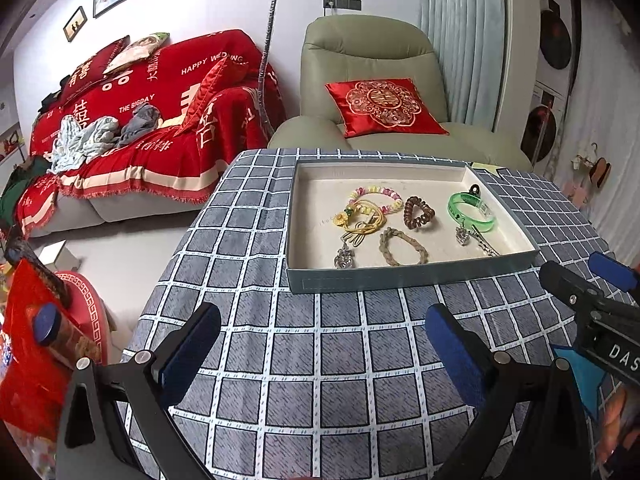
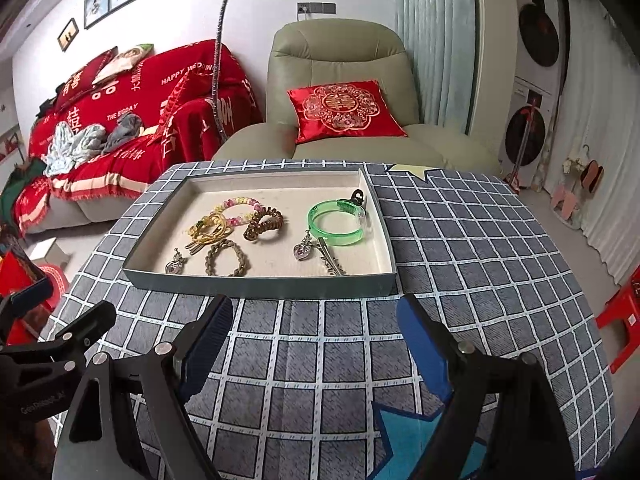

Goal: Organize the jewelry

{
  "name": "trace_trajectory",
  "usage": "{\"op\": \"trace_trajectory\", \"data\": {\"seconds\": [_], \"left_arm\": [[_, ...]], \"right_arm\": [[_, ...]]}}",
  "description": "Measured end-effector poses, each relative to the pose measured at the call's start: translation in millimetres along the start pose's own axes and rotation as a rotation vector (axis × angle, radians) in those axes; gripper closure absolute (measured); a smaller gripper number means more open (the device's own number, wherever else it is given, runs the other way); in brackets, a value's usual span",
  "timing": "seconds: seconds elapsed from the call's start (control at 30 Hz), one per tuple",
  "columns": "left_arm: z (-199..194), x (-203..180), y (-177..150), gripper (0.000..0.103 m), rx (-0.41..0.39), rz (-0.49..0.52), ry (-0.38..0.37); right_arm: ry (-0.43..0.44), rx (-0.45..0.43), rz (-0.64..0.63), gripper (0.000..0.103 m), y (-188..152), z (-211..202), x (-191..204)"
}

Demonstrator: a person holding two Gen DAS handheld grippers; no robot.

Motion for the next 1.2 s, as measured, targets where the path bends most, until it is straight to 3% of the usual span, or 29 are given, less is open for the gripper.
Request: {"op": "trace_trajectory", "data": {"seconds": [1.2], "left_arm": [[-17.1,-2.7,2.3,0.0,-0.01,0.008,-0.004]], "right_arm": [[-0.005,-0.015,0.013,0.017,-3.4,-15.1,-1.7]]}}
Point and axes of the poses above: each gripper's, at about its wrist camera, not at the fingertips, and z roughly the way its jaws point, x to its left, y to its top, the point moved 9 cm from there along z, roughly the way its jaws point, and after that the axes turned 9 degrees about -z, right-handed, at the moved point
